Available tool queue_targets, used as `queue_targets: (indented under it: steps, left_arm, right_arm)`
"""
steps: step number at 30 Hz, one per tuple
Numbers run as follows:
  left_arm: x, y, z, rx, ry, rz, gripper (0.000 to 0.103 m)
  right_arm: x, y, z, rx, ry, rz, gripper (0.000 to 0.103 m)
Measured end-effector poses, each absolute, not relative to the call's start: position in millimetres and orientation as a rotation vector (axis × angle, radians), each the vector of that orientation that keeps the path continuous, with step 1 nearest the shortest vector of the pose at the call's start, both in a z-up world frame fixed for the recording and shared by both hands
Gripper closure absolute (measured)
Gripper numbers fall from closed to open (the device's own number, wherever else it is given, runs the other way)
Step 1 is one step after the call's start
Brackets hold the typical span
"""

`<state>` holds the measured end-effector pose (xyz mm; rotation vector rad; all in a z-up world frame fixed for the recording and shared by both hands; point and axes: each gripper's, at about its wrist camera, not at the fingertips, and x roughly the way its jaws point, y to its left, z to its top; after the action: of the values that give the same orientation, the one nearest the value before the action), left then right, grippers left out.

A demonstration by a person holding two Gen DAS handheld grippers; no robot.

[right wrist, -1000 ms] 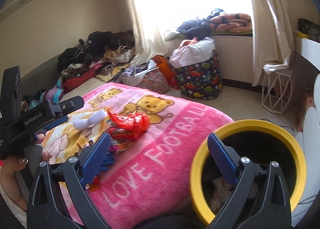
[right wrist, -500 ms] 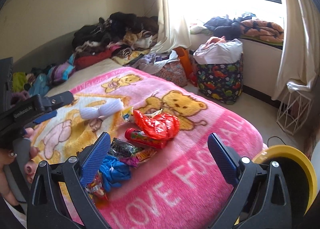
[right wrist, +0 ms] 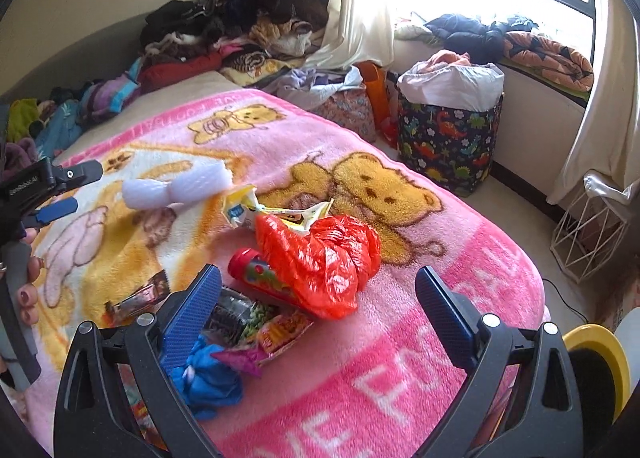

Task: Collect trash
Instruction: 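Grasp the white foam net with the left tool while the right tool grasps the red bag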

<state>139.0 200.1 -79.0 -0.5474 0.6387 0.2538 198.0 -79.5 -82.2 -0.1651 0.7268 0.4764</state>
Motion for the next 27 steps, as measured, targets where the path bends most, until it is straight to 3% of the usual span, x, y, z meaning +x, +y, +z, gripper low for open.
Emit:
queue_targets:
  steps: [4, 7, 8, 9, 12, 17, 20, 22, 27]
  left_arm:
    - [152, 220, -101, -0.654, 0.671, 0.258, 0.017]
    - [161, 228, -114, -0.729, 0.678, 0.241, 0.021]
    - [163, 230, -117, -0.753, 0.676, 0.233, 0.021]
    - [165, 230, -119, -0.768, 0.674, 0.227, 0.023]
    - [173, 232, -127, -0.813, 0.672, 0.216, 0.024]
    - [186, 237, -138, -0.886, 0.677, 0.221, 0.033]
    - [189, 239, -142, -0.937, 0.669, 0.226, 0.048]
    - [189, 239, -142, -0.942, 0.669, 0.234, 0.064]
    - [182, 227, -127, -0.889, 0.636, 0.231, 0.079]
  right_arm:
    - [209, -72, -89, -0.186, 0.740, 0.480, 0.020]
    - [218, -72, -96, -0.163, 0.787, 0.510, 0.050]
    - [219, -73, -97, -0.153, 0.798, 0.520, 0.068]
    - [218, -75, -98, -0.138, 0.810, 0.532, 0.080]
    - [214, -88, -95, -0.085, 0.796, 0.529, 0.088]
    - [197, -120, -88, 0.030, 0.781, 0.511, 0.088]
    - [183, -134, -84, 0.054, 0.769, 0.502, 0.088]
    - [175, -141, -82, 0.053, 0.762, 0.494, 0.088]
    - [153, -154, -79, 0.051, 0.746, 0.474, 0.089]
